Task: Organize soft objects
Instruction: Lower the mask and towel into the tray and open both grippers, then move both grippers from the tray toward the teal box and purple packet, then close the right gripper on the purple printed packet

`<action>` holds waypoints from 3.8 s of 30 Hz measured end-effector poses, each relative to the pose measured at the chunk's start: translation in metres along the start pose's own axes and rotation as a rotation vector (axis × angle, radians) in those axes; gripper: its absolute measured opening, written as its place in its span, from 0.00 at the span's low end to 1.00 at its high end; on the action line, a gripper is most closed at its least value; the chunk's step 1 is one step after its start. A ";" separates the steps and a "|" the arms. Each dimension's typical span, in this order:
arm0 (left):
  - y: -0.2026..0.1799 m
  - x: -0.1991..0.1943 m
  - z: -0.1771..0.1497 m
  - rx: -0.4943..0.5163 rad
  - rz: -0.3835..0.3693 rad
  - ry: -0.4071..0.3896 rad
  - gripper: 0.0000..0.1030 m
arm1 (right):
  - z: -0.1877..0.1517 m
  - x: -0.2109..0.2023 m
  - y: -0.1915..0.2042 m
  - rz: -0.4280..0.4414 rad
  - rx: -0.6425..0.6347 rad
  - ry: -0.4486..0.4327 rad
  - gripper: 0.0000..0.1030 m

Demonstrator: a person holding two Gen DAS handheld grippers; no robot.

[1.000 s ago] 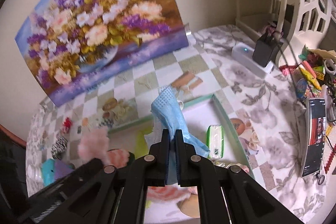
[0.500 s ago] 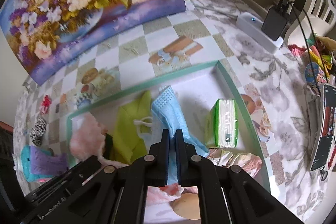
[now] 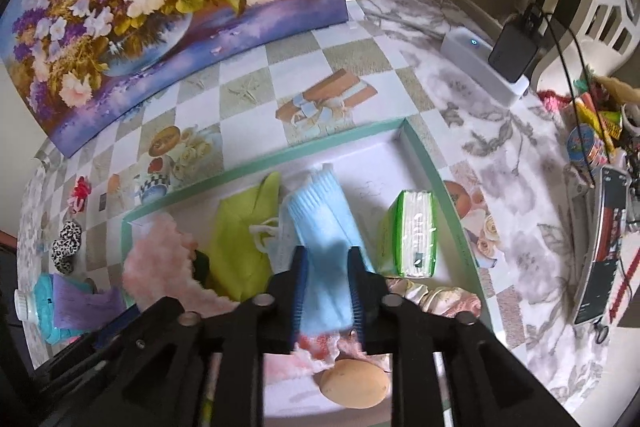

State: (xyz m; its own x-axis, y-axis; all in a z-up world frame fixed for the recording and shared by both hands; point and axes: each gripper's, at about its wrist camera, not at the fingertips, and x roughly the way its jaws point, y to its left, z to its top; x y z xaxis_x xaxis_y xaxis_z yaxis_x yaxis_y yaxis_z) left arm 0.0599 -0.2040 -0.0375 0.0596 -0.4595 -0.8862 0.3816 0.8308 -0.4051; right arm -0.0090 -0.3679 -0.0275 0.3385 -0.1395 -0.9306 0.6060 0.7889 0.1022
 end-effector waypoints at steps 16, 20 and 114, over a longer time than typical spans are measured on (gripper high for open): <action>0.005 -0.018 0.005 0.033 0.193 -0.070 0.81 | 0.005 -0.023 0.012 -0.055 -0.065 -0.033 0.69; 0.008 -0.015 0.006 0.039 0.258 -0.083 0.85 | 0.004 -0.018 0.010 -0.059 -0.061 -0.016 0.75; 0.275 -0.123 -0.038 -0.617 0.323 -0.191 0.94 | -0.093 0.033 0.249 0.341 -0.696 0.004 0.49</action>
State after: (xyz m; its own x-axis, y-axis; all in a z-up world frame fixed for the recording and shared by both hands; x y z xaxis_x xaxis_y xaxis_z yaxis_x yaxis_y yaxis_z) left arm 0.1223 0.0929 -0.0489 0.2636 -0.1605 -0.9512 -0.2697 0.9345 -0.2325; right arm 0.0858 -0.1203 -0.0654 0.4217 0.1799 -0.8887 -0.1238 0.9824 0.1401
